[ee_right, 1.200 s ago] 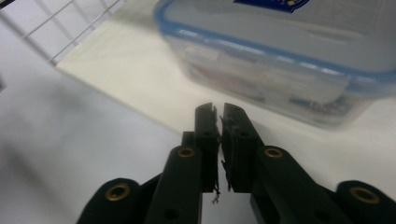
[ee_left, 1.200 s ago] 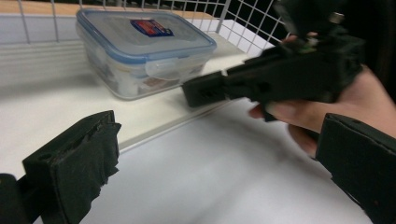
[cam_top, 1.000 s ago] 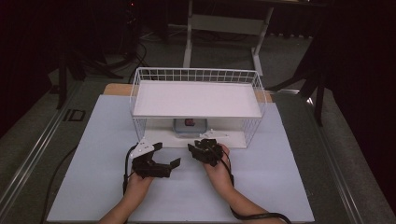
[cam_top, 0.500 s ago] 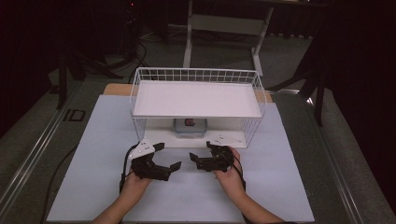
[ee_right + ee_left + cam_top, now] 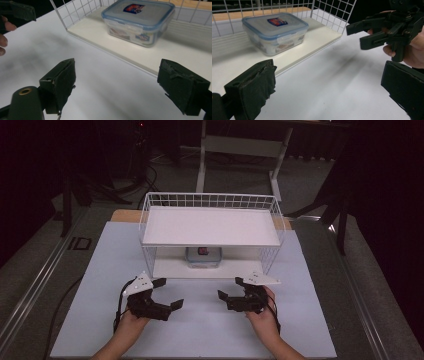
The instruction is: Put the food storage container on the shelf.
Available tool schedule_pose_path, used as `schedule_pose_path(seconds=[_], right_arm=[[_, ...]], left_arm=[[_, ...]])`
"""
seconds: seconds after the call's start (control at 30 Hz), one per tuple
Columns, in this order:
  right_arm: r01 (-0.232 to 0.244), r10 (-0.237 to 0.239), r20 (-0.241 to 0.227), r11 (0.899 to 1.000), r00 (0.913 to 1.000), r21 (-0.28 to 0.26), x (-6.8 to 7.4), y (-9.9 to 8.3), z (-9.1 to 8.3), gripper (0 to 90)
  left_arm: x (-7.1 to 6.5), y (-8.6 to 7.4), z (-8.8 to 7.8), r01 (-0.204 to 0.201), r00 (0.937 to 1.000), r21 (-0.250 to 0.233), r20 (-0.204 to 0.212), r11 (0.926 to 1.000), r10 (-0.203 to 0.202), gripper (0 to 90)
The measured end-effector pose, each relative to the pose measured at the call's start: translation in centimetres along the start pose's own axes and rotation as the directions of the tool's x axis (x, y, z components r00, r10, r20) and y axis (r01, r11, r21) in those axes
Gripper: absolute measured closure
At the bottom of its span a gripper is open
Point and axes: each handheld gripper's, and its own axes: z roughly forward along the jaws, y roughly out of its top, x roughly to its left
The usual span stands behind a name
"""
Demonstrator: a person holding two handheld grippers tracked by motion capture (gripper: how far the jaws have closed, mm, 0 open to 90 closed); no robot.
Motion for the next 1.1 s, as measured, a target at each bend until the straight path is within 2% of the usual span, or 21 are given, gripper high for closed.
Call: schedule_pose_path(seconds=[0.17, 0.47, 0.63, 0.93, 1.1], right_arm=[[0.014, -0.014, 0.015, 1.0, 0.9998, 0.009, -0.5, -0.5, -1.0, 15.0], [-0.007, 0.007, 0.013, 1.0, 0.9999, -0.01, -1.2, -1.1, -2.7, 15.0], [-0.003, 0.003, 0.018, 1.0, 0.9998, -0.008, -1.3, -1.5, -3.6, 15.3], [-0.009, 0.009, 0.019, 1.0, 0.9998, 0.002, -1.5, -2.4, -4.3, 15.3], [0.024, -0.024, 0.02, 1.0, 0.9995, 0.012, -1.4, -2.6, -4.9, 15.2]], left_arm=[[0.2, -0.4, -0.3, 0.004, 1.0, 0.011, -0.003, 0.9999, -0.004, 0.3], [0.4, -1.0, -1.5, 0.006, 0.9999, 0.018, -0.015, 0.9998, -0.005, 0.3], [0.5, -1.6, -2.3, 0.018, 0.9996, 0.022, -0.022, 0.9996, -0.017, 0.3], [0.8, -2.9, -3.1, 0.039, 0.9988, 0.018, -0.032, 0.9991, -0.038, 0.3], [0.7, -3.1, -3.1, 0.029, 0.9991, 0.012, -0.03, 0.9995, -0.029, 0.3]])
